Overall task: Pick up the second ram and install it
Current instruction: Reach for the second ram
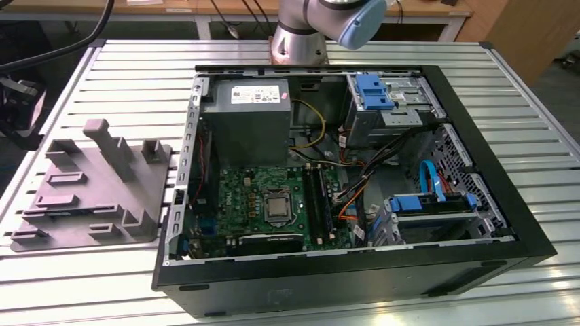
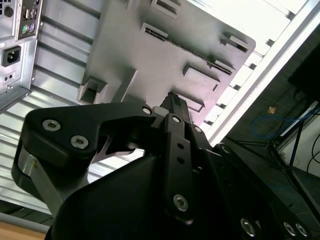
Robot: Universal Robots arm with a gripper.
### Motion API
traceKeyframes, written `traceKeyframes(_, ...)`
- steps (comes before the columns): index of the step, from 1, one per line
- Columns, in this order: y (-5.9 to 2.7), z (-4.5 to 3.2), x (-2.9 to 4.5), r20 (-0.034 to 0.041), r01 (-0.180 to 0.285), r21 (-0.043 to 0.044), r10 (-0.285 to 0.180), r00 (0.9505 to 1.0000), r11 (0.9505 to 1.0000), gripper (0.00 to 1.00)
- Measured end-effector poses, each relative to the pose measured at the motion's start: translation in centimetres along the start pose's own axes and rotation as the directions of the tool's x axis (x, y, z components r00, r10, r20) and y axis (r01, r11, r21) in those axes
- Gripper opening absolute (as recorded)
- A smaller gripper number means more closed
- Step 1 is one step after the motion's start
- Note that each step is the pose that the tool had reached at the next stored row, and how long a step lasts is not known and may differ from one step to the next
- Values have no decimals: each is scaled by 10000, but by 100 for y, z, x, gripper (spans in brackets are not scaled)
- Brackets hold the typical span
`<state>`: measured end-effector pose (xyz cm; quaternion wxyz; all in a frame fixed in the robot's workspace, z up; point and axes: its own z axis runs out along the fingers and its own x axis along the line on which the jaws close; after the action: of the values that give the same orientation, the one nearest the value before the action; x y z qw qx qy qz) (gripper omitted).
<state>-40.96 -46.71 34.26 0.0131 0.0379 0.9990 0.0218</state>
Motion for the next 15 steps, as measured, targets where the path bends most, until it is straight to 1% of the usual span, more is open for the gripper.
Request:
traceKeyframes(9, -121, 97, 60, -1, 0, 0, 0, 10000, 10000, 10)
traceKeyframes(13, -147, 155, 76, 0, -1, 0, 1, 10000, 10000, 10)
traceKeyframes(15, -149, 161, 78, -2, -1, 1, 1, 10000, 10000, 10)
